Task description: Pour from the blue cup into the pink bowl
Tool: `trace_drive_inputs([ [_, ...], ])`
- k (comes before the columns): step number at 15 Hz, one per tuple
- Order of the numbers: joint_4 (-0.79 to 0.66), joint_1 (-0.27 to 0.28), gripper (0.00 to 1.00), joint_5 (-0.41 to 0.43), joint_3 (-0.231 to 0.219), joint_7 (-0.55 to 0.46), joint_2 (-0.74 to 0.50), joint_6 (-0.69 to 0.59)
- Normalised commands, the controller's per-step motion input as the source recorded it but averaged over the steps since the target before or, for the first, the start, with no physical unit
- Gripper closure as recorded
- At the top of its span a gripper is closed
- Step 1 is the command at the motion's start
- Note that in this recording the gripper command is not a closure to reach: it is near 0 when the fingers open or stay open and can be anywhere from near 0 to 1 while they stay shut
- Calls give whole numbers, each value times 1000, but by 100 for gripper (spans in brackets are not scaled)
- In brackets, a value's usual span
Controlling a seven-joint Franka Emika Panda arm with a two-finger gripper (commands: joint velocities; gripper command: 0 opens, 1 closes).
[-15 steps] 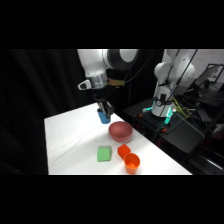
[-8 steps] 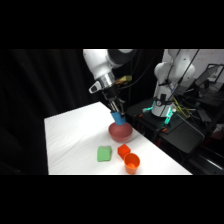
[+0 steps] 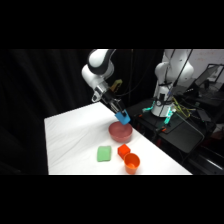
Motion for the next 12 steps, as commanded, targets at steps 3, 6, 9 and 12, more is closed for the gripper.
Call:
trace_drive_inputs([
  [3,577,-204,28,295,41,-59,587,-605],
  [6,468,-143,28,207,72,44,336,-495],
  [9,299,-74,28,119,67,67,147,-331],
  [12,168,-21,28,60,53,83,19,-192],
])
